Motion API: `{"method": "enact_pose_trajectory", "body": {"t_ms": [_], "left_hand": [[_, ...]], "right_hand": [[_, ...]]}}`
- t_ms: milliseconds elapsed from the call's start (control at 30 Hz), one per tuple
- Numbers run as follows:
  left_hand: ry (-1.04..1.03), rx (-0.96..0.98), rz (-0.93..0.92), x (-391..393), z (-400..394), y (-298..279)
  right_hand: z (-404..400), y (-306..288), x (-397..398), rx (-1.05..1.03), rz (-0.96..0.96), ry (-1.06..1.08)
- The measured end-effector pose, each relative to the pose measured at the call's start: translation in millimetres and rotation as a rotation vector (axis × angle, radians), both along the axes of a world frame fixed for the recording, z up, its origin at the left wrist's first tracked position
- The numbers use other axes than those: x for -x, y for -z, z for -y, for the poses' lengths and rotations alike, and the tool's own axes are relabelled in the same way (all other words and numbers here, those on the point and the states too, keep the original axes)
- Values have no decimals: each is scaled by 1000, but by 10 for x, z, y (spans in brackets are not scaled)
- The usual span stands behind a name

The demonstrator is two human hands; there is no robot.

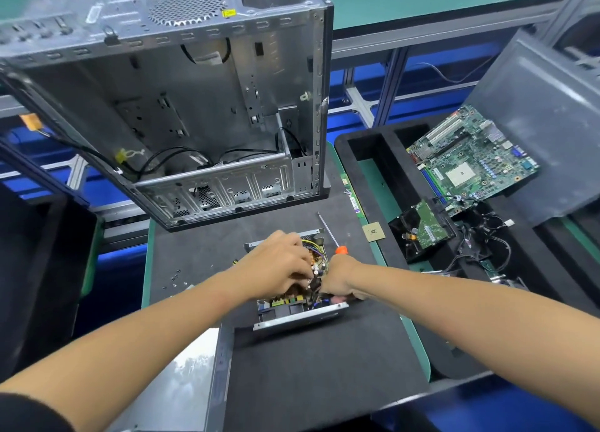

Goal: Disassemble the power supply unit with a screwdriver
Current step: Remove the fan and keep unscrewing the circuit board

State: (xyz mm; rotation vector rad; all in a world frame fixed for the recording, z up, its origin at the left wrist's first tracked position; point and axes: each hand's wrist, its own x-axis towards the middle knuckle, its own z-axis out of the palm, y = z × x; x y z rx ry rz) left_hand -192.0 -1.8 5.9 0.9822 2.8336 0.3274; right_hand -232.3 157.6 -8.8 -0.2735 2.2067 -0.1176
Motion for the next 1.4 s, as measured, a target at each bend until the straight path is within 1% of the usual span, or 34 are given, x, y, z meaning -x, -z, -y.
{"method": "enact_pose_trajectory", "body": {"t_ms": [67, 267, 433, 633, 767, 1033, 1133, 1300, 1400], "left_hand": [[37, 70, 45, 98, -44, -25], [139, 189, 48, 242, -175, -88], [188, 290, 61, 295, -221, -107], [187, 316, 61, 308, -240, -80], [175, 305, 69, 300, -222, -56], [186, 302, 77, 331, -216, -48], [191, 312, 82, 344, -219, -41], [179, 298, 103, 345, -211, -27], [182, 285, 84, 346, -187, 3]], "right_hand": [[-14, -49, -11, 13, 20, 2], [-48, -52, -51, 128, 99, 259], [-44, -42, -68, 192, 131, 378], [-60, -71, -80, 161, 137, 334], [-65, -87, -39, 147, 203, 353], [33, -78, 69, -58, 256, 233], [59, -58, 79, -15, 263, 195], [85, -57, 32, 71, 213, 158], [35, -73, 5, 49, 167, 142]]}}
